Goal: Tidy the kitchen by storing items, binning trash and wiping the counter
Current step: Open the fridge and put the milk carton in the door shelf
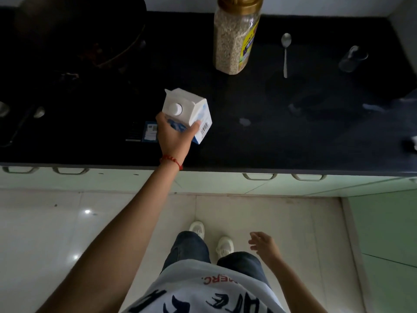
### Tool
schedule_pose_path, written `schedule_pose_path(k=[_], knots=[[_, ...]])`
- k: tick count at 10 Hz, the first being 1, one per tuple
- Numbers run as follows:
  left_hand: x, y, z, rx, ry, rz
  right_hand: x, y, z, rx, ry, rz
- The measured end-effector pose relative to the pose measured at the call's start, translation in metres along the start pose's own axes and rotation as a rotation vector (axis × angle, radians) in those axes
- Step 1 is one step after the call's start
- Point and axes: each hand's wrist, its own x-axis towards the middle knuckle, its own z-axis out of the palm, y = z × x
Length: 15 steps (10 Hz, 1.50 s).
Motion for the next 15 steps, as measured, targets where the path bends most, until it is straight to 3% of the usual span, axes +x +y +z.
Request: schedule_pose_path(k=[2, 6, 9, 11, 13, 15], knots=[[-0.092, 0.003, -0.057, -0.031, 0.004, -0.058, -0.037, -0.044, -0.02, -0.05, -0.078, -0.063], [-0.328, -0.093, -0.152, 0.162, 0.568, -0.504, -0.037, -0.055, -0.018, -0.683, -0.389, -0.232], [-0.491, -0.118, -0.197, 0.034, 1.136, -0.786, -0.091, -0.077, 0.094, -1.246, -0.637, -0.488], [-0.572, -0.141, -0.212, -0.165, 1.425, -0.892, -0.145, -0.059, 0.208, -1.451, -0.784, -0.62], [-0.627, -0.164, -0.263, -0.197, 1.45, -0.947, -0.215, -0.024, 0.299, -1.466, -0.833, -0.74], [-0.656, -0.173, -0.348, -0.213, 1.518, -0.882, -0.268, 0.008, 0.38, -1.546, -0.846, -0.792]])
